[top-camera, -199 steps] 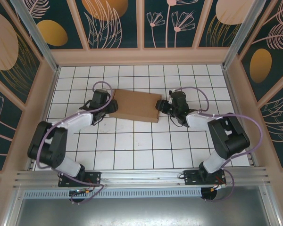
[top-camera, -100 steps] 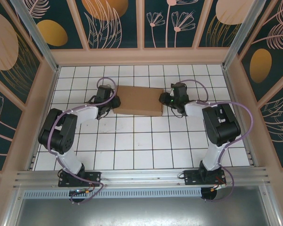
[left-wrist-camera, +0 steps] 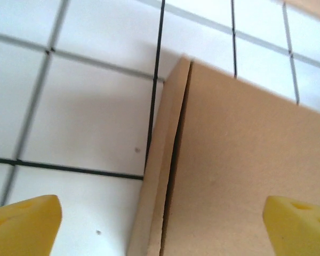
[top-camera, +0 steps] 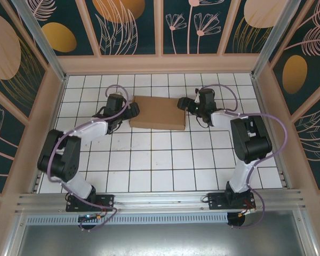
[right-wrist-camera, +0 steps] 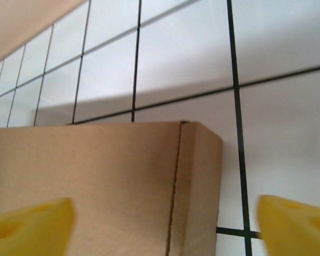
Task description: Fold the paper box
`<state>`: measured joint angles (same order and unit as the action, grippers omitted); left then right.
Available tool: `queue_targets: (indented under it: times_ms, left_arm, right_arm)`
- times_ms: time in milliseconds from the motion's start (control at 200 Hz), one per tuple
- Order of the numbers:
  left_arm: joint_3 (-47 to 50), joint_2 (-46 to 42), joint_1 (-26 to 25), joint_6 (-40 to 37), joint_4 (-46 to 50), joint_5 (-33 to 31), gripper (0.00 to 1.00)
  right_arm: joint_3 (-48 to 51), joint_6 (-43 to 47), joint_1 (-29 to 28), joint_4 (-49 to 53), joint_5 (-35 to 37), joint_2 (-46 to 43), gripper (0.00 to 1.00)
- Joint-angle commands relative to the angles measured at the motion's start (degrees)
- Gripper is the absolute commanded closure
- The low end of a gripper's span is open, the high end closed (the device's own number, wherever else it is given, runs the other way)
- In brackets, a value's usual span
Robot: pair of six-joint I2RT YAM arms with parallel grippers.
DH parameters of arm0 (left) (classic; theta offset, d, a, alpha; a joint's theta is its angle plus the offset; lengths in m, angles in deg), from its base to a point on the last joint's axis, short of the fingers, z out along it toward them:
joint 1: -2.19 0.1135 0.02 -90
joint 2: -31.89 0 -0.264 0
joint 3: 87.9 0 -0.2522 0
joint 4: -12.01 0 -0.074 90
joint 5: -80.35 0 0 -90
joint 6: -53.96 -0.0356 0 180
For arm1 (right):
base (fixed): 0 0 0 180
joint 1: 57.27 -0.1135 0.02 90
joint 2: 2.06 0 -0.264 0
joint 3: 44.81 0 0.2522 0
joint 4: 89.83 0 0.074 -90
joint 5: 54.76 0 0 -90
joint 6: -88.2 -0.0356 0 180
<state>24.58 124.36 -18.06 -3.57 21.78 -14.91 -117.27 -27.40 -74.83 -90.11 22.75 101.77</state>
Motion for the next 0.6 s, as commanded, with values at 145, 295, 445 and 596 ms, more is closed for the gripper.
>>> queue_targets:
  times_ms: [145,295,445,596]
  left_arm:
    - [4.29,-12.80,0.30,-13.29,-6.65,-23.44,0.01]
    - [20.59,-17.15,1.95,-31.73,-35.74,-25.74,0.01]
    - [23.49,-12.25,10.34,-26.34,-38.14,-28.35,0.01]
    - [26.97,-7.38,15.54,-25.18,-44.98,-24.51,0.02]
  right_arm:
    - [1.91,11.12,-3.16,0.77,17.52,-15.43,0.01]
    - [7.55,19.16,-5.20,-6.18,27.62,-21.96,0.01]
    - [15.45,18.80,-1.47,-14.92,23.09,-25.86,0.01]
    - [24.81,24.35,-0.34,-26.96,25.82,-27.55,0.01]
